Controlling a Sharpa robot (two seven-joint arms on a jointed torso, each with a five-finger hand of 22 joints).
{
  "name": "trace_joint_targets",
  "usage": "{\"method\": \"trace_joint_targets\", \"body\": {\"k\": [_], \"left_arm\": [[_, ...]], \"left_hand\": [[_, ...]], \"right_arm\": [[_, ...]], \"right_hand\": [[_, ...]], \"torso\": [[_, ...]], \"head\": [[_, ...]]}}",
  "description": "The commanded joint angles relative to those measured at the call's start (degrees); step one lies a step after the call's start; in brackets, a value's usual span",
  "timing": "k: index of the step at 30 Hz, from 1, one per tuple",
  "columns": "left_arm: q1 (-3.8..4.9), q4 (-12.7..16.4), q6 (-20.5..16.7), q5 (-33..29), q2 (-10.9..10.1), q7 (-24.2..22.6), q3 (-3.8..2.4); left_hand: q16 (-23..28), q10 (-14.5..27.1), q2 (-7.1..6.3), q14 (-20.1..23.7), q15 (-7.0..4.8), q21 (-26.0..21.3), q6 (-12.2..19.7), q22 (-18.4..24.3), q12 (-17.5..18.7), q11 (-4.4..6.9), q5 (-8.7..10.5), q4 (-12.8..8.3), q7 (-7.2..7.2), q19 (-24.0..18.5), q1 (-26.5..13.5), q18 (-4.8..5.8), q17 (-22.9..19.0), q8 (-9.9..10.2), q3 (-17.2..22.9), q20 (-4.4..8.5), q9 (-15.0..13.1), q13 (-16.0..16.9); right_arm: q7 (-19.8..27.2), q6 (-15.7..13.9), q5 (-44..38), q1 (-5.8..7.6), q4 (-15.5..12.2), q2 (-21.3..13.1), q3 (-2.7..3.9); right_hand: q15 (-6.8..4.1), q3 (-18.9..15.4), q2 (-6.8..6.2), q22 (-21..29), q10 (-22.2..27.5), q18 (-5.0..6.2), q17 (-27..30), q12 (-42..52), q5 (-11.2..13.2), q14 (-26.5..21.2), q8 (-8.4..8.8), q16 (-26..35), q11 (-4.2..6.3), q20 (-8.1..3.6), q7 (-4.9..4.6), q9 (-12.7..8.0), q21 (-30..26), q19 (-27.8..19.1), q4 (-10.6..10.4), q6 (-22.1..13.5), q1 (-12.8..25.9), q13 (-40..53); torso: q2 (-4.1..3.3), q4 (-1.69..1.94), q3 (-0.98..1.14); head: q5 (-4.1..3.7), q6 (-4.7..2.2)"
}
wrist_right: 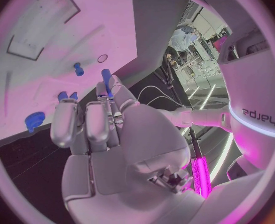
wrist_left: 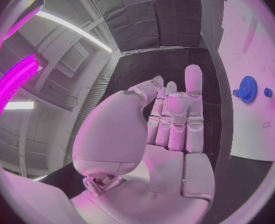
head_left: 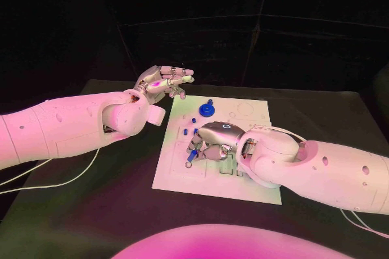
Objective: Assemble the parts on the task board
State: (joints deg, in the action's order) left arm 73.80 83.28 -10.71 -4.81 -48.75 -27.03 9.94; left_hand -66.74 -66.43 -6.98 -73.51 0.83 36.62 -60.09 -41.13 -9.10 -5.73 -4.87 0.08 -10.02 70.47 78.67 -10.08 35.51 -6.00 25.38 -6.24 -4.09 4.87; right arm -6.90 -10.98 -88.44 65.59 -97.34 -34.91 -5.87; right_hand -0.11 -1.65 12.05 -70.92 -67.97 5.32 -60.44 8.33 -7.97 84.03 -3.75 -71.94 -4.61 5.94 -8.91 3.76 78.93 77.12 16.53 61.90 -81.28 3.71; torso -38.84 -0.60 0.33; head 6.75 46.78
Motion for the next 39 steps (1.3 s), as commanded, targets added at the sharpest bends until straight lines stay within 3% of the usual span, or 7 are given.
{"method": "trace_joint_targets", "body": {"k": [1, 9, 18, 32, 39], "left_arm": [[0.08, 0.08, 0.76, -0.07, 0.05, -0.25, -0.04], [0.08, 0.06, 0.76, -0.07, 0.08, -0.25, -0.04], [0.08, 0.04, 0.81, -0.07, 0.13, -0.25, -0.04], [0.09, 0.08, 0.81, -0.07, 0.04, -0.2, -0.05], [0.09, 0.11, 0.82, -0.07, 0.01, -0.16, -0.05]], "left_hand": [[0.21, 0.48, 0.16, 0.37, -0.06, -0.31, 0.46, 0.07, -0.2, 0.0, -0.18, -0.12, -0.06, -0.32, -0.19, -0.37, -0.03, -0.12, -0.24, -0.15, 0.05, 0.06], [0.21, 0.48, 0.16, 0.37, -0.06, -0.31, 0.46, 0.07, -0.2, 0.0, -0.18, -0.12, -0.06, -0.32, -0.19, -0.37, -0.03, -0.12, -0.24, -0.15, 0.05, 0.06], [0.21, 0.48, 0.16, 0.37, -0.06, -0.31, 0.46, 0.07, -0.2, 0.0, -0.18, -0.12, -0.06, -0.32, -0.19, -0.37, -0.03, -0.12, -0.24, -0.15, 0.05, 0.06], [0.21, 0.48, 0.16, 0.37, -0.06, -0.31, 0.46, 0.07, -0.2, 0.0, -0.18, -0.12, -0.06, -0.32, -0.19, -0.37, -0.03, -0.12, -0.24, -0.15, 0.05, 0.06], [0.21, 0.48, 0.16, 0.37, -0.06, -0.31, 0.46, 0.07, -0.2, 0.0, -0.18, -0.12, -0.06, -0.32, -0.19, -0.37, -0.03, -0.12, -0.24, -0.15, 0.05, 0.06]], "right_arm": [[1.02, 2.63, -2.25, -0.04, 0.74, 0.71, -0.33], [0.86, 3.44, -3.48, -0.7, 2.01, 1.99, -1.05], [0.68, 3.96, -3.9, -1.16, 3.31, 3.0, -1.15], [0.04, 2.39, -4.61, -1.47, 3.86, 3.46, -1.16], [-0.54, 3.34, -4.99, -1.5, 3.95, 3.71, -1.15]], "right_hand": [[0.04, 0.44, -0.24, -0.06, -0.21, -0.95, -0.1, -0.35, 0.33, 1.2, -0.2, -0.37, -0.04, 0.19, -0.09, 0.06, 0.35, 0.0, -0.08, 0.07, 0.37, 0.01], [0.06, 0.54, -0.27, -0.04, -0.18, -0.94, -0.03, -0.45, 0.37, 1.19, -0.16, -0.35, -0.08, 0.2, -0.12, 0.05, 0.34, -0.03, -0.08, 0.02, 0.45, 0.01], [0.06, 0.56, -0.28, -0.04, -0.17, -0.94, -0.02, -0.48, 0.38, 1.19, -0.15, -0.35, -0.08, 0.2, -0.13, 0.05, 0.34, -0.03, -0.09, 0.01, 0.47, 0.01], [0.11, 0.74, -0.31, 0.01, -0.16, -0.93, 0.11, -0.65, 0.43, 1.17, -0.07, -0.3, -0.13, 0.24, -0.18, 0.03, 0.32, -0.09, -0.15, -0.09, 0.71, 0.01], [0.12, 0.8, -0.3, -0.01, -0.19, -0.93, 0.13, -0.69, 0.44, 1.16, -0.08, -0.3, -0.14, 0.25, -0.18, 0.04, 0.33, -0.09, -0.17, -0.08, 0.8, 0.02]], "torso": [[0.04, 0.02, 0.02], [0.04, -0.04, 0.1], [0.03, -0.03, 0.09], [0.0, -0.01, 0.06], [0.02, -0.03, 0.05]], "head": [[0.2, 0.17], [0.56, 0.25], [0.67, 0.38], [0.82, 0.54], [0.89, 0.67]]}}
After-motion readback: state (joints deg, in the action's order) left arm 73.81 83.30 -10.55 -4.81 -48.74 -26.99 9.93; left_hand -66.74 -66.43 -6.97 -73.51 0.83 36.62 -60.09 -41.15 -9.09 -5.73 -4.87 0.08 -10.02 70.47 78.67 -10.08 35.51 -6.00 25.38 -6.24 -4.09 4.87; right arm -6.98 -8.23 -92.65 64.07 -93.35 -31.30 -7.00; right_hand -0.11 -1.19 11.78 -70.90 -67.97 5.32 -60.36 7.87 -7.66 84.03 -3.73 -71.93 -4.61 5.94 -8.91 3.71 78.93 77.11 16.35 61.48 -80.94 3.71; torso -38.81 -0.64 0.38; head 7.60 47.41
